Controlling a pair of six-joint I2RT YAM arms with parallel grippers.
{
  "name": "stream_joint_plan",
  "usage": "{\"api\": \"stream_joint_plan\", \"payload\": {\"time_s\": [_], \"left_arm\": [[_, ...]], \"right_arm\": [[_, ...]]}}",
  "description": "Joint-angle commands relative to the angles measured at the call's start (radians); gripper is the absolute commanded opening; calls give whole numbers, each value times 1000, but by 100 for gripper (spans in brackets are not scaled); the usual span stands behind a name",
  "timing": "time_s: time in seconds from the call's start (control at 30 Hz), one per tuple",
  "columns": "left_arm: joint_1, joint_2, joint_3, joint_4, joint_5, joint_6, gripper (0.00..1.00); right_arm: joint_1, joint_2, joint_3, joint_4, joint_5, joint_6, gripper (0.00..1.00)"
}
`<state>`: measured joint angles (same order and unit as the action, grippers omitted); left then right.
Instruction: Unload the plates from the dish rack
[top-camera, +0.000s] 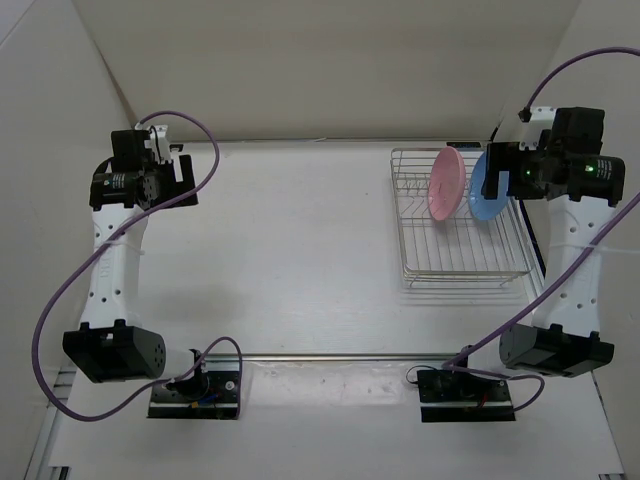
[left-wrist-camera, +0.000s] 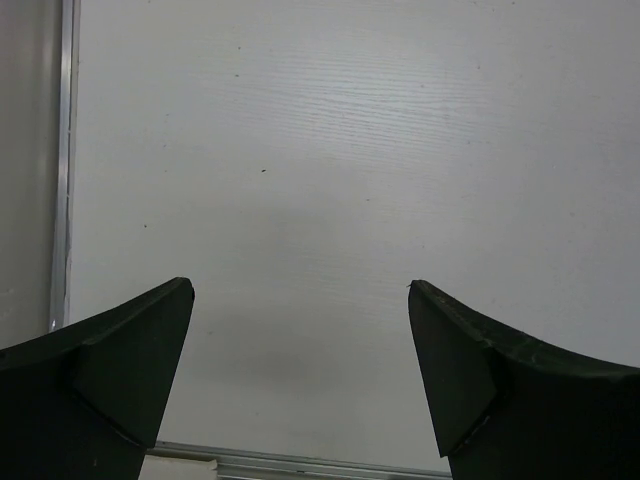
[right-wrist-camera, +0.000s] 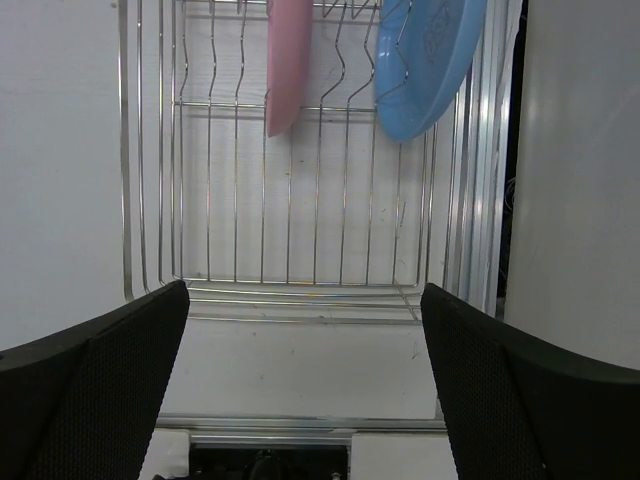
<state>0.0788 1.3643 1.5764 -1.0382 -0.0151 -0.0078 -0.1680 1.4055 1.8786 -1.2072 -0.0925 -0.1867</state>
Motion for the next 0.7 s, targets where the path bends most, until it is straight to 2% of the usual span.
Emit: {"api": "stream_joint_plan", "payload": {"time_s": [0.0, 0.1, 0.13, 0.2, 0.23, 0.33, 0.43, 0.53, 0.67], "left_arm": [[6, -8, 20, 9, -29, 5, 100], [6, -8, 20, 9, -40, 5, 100], [6, -8, 11, 18, -52, 5, 100], [6, -8, 0, 18, -85, 5, 100], [6, -8, -13, 27, -97, 5, 100], [6, -18, -47, 27, -129, 5, 100], [6, -27, -70, 27, -138, 5, 100], [6, -36, -98, 27, -138, 5, 100], [6, -47, -107, 27, -138, 14, 100]], "right_arm": [[-1, -39, -13, 21, 20, -26, 100], [18, -51, -47, 12, 7, -92, 100], [72, -51, -88, 12, 42, -144, 100], [155, -51, -146, 67, 248, -192, 97], [192, -62, -223, 105, 317, -233, 97], [319, -74, -303, 303, 485, -310, 96], [384, -1, -241, 400, 585, -353, 92], [412, 88, -150, 460, 605, -353, 85], [438, 180, -107, 567, 649, -376, 80]]}}
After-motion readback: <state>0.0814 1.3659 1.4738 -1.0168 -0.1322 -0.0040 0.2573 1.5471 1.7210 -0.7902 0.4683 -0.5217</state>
